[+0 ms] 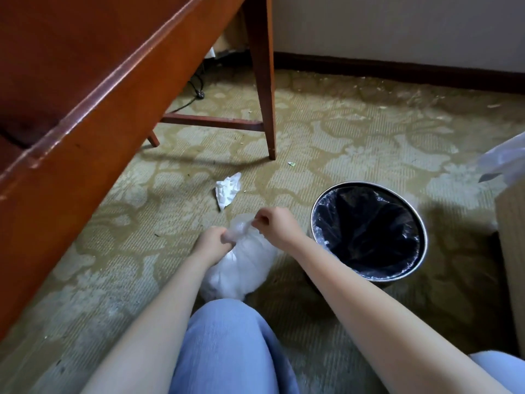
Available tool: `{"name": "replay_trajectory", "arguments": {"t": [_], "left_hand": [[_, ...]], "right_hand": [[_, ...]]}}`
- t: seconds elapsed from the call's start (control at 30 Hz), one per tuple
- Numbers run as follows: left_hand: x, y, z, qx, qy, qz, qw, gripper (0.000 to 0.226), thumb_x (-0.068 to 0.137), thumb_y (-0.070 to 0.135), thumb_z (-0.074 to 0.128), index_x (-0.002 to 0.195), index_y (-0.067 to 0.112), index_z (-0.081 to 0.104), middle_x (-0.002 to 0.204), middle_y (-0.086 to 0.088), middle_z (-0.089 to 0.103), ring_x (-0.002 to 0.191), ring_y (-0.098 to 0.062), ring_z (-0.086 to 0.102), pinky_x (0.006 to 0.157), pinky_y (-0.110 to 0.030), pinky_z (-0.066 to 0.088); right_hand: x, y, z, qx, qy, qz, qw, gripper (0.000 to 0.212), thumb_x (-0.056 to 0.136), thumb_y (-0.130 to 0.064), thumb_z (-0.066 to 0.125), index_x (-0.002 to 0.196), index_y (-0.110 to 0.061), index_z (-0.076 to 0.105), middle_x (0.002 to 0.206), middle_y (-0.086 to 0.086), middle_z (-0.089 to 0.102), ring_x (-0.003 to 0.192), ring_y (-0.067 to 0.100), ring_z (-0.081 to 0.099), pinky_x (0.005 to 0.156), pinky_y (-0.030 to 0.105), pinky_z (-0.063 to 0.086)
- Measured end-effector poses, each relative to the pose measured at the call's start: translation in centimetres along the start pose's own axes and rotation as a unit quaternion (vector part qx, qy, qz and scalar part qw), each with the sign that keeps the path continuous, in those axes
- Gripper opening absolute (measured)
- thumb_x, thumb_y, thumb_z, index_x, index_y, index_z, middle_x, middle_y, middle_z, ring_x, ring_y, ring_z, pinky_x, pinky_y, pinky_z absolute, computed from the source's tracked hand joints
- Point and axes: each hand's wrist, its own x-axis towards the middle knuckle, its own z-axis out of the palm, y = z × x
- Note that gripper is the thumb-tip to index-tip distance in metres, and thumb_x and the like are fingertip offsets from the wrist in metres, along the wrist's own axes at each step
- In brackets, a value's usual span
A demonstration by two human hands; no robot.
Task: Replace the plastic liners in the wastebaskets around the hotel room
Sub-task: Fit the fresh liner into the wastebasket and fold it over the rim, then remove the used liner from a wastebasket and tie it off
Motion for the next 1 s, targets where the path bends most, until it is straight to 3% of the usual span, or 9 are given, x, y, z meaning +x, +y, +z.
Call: {"name": "replay_trajectory", "arguments": {"t": [0.13, 0.27, 0.37, 0.5, 0.63, 0.77, 0.83, 0.93, 1.0], "left_hand": [[-1.5, 5.0, -4.0, 0.013, 0.036, 0.012, 0.999, 0.005, 0.081, 0.013, 0.062, 0.08, 0.008, 0.061, 0.083, -0.009, 0.061, 0.079, -0.026, 0.055, 0.066, -0.031, 0.04], [-4.5, 10.8, -9.1, 0.019, 0.034, 0.017, 0.999, 0.018, 0.081, 0.016, 0.064, 0.068, 0.016, 0.053, 0.071, -0.001, 0.054, 0.072, -0.023, 0.051, 0.058, -0.027, 0.031], [-7.5, 15.9, -13.4, 0.03, 0.014, 0.028, 0.999, 0.026, 0.081, 0.02, 0.065, 0.063, 0.016, 0.047, 0.066, 0.0, 0.05, 0.071, -0.025, 0.051, 0.055, -0.027, 0.029], [-12.3, 23.9, -19.1, 0.05, -0.007, 0.056, 0.997, 0.039, 0.083, 0.016, 0.061, 0.058, 0.017, 0.032, 0.061, 0.002, 0.037, 0.071, -0.023, 0.038, 0.055, -0.029, 0.023], [-17.0, 31.7, -24.2, 0.077, -0.041, 0.072, 0.994, 0.032, 0.083, 0.016, 0.057, 0.059, 0.019, 0.035, 0.063, 0.001, 0.04, 0.07, -0.025, 0.043, 0.06, -0.029, 0.028], [-22.7, 40.6, -29.0, 0.101, -0.064, 0.121, 0.985, 0.031, 0.082, 0.013, 0.056, 0.061, 0.017, 0.034, 0.065, -0.001, 0.041, 0.068, -0.023, 0.043, 0.058, -0.03, 0.029], [-25.3, 45.0, -30.9, 0.119, -0.077, 0.141, 0.98, 0.031, 0.082, 0.016, 0.058, 0.062, 0.017, 0.034, 0.066, -0.001, 0.041, 0.068, -0.024, 0.043, 0.059, -0.031, 0.031], [-28.7, 50.9, -32.5, 0.119, -0.101, 0.177, 0.972, 0.027, 0.081, 0.02, 0.059, 0.064, 0.018, 0.037, 0.07, -0.002, 0.046, 0.069, -0.023, 0.047, 0.059, -0.031, 0.033], [-30.6, 54.4, -32.7, 0.118, -0.114, 0.203, 0.965, 0.023, 0.082, 0.021, 0.06, 0.068, 0.018, 0.043, 0.075, -0.001, 0.05, 0.072, -0.021, 0.049, 0.06, -0.029, 0.034]], "right_hand": [[-0.6, -1.2, -5.6, -0.013, 0.018, 0.01, 1.0, 0.021, 0.092, -0.022, 0.058, 0.079, -0.007, 0.063, 0.08, 0.009, 0.067, 0.077, 0.029, 0.06, 0.065, 0.037, 0.049], [-2.5, -4.2, -13.2, -0.044, -0.009, 0.041, 0.998, 0.016, 0.094, -0.019, 0.052, 0.088, -0.009, 0.063, 0.088, 0.007, 0.064, 0.083, 0.027, 0.057, 0.063, 0.031, 0.039], [-4.3, -7.4, -19.7, -0.062, -0.033, 0.063, 0.996, 0.018, 0.089, -0.017, 0.051, 0.101, -0.013, 0.063, 0.1, 0.007, 0.067, 0.096, 0.028, 0.06, 0.072, 0.032, 0.048], [-7.4, -12.1, -28.5, -0.122, -0.094, 0.033, 0.987, 0.059, 0.084, -0.028, 0.068, 0.139, -0.02, 0.047, 0.127, 0.005, 0.06, 0.115, 0.027, 0.055, 0.089, 0.036, 0.049], [-11.5, -16.2, -37.0, -0.144, -0.111, 0.007, 0.983, 0.074, 0.083, -0.04, 0.072, 0.147, -0.024, 0.038, 0.136, 0.001, 0.056, 0.121, 0.026, 0.051, 0.091, 0.034, 0.045], [-16.7, -19.7, -46.1, -0.117, -0.122, 0.045, 0.985, 0.061, 0.087, -0.04, 0.068, 0.141, -0.018, 0.047, 0.134, 0.003, 0.058, 0.118, 0.025, 0.056, 0.092, 0.036, 0.047], [-19.5, -21.0, -50.5, -0.123, -0.129, 0.067, 0.982, 0.053, 0.089, -0.04, 0.066, 0.133, -0.014, 0.053, 0.126, 0.004, 0.061, 0.112, 0.025, 0.057, 0.085, 0.033, 0.046], [-24.2, -21.7, -56.6, -0.104, -0.097, 0.098, 0.985, 0.023, 0.091, -0.037, 0.064, 0.1, -0.017, 0.059, 0.089, -0.001, 0.059, 0.087, 0.024, 0.055, 0.064, 0.028, 0.039], [-27.7, -21.5, -60.3, -0.085, -0.073, 0.126, 0.986, 0.028, 0.092, -0.035, 0.062, 0.073, -0.023, 0.046, 0.071, -0.006, 0.046, 0.076, 0.021, 0.049, 0.055, 0.024, 0.032]]}}
